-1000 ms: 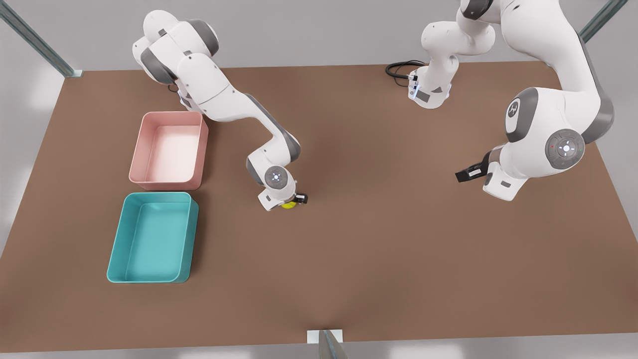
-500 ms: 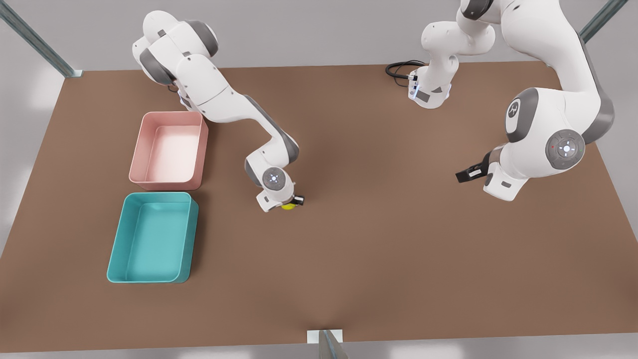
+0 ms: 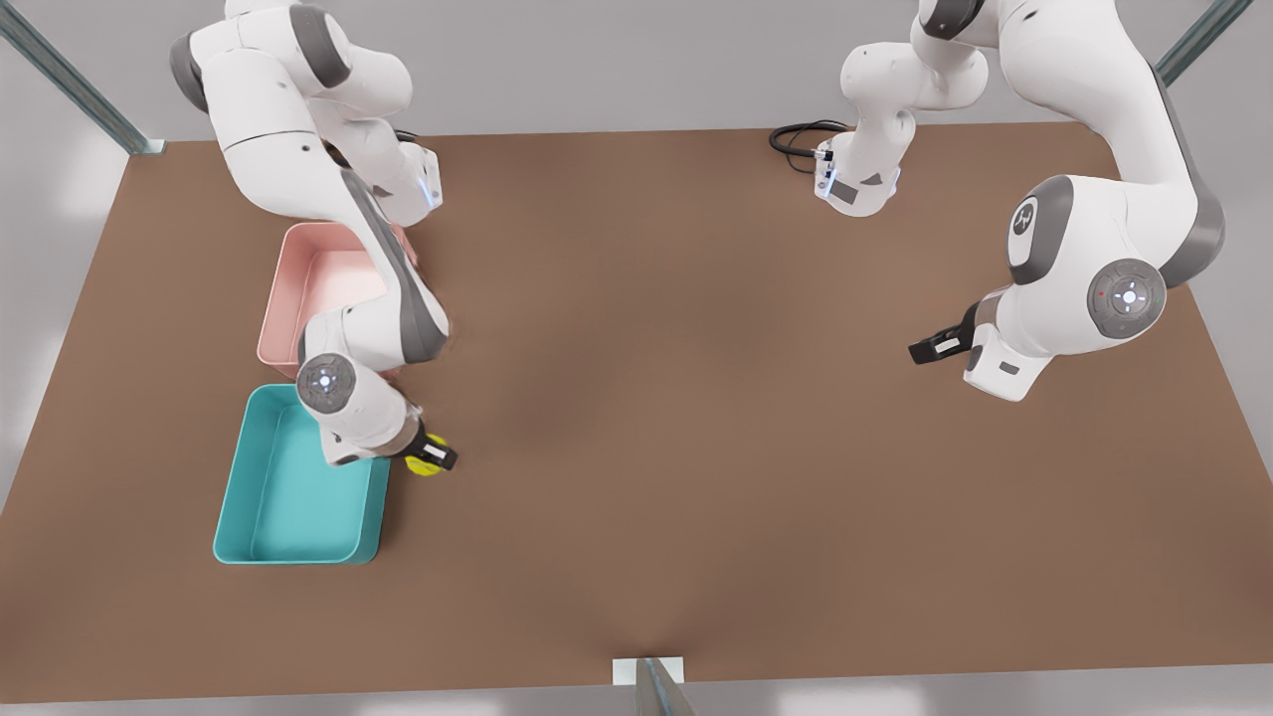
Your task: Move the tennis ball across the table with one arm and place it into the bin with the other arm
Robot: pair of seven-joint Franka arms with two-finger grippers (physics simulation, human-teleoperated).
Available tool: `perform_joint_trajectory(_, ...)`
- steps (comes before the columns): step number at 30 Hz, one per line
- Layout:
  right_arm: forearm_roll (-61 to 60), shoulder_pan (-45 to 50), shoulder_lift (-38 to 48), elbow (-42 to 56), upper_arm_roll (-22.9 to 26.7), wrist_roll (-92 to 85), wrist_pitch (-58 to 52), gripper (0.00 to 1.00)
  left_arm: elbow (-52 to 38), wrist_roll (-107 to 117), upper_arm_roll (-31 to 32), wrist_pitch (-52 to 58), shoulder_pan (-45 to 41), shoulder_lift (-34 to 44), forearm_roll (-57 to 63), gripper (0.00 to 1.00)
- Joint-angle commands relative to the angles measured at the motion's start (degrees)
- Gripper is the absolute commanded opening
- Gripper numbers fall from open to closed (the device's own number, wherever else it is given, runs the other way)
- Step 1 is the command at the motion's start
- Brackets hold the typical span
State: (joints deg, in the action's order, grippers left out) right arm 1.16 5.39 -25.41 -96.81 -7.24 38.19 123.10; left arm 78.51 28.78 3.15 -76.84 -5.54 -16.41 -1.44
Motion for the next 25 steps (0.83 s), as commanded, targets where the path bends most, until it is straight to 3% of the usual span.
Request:
perform_joint_trajectory(1,2.8,-3.0,0.5,1.3,2.5,-44.9,-10.2,0.77,0.0,0.1,0.0,0.0,0.0,0.1,0.0,1.0)
perform_joint_trajectory(2,2.8,-3.4,0.5,2.1,6.4,-52.8,-10.3,0.77,0.0,0.1,0.0,0.0,0.0,0.0,0.0,1.0)
perform_joint_trajectory(5,2.9,-3.7,-0.6,2.5,11.5,-58.6,-10.2,0.77,0.0,0.2,0.0,0.1,-0.2,-0.3,0.0,1.0)
perform_joint_trajectory(7,2.5,-3.9,-2.0,2.5,12.8,-58.6,-9.8,1.0,0.0,0.1,0.0,0.1,-0.2,-0.3,0.0,1.0)
perform_joint_trajectory(11,1.9,-3.9,-2.4,3.0,12.6,-56.8,-10.2,1.0,0.0,0.2,0.0,0.1,-0.2,-0.3,0.0,1.0)
perform_joint_trajectory(14,3.0,-3.8,-1.9,17.0,10.9,-40.7,-34.5,1.0,0.0,0.3,0.0,0.2,0.0,-0.3,0.0,1.0)
perform_joint_trajectory(18,5.4,-1.1,12.7,19.4,11.5,-37.7,-46.1,1.0,0.0,0.2,0.0,0.2,0.0,-0.3,0.0,1.0)
perform_joint_trajectory(21,4.3,-0.3,18.4,16.6,11.3,-34.5,-47.6,1.0,0.0,0.1,0.0,0.2,0.0,-0.3,0.0,1.0)
perform_joint_trajectory(25,3.7,-0.9,19.7,15.2,11.2,-34.6,-47.5,1.0,0.0,0.2,0.0,0.2,0.0,-0.3,0.0,1.0)
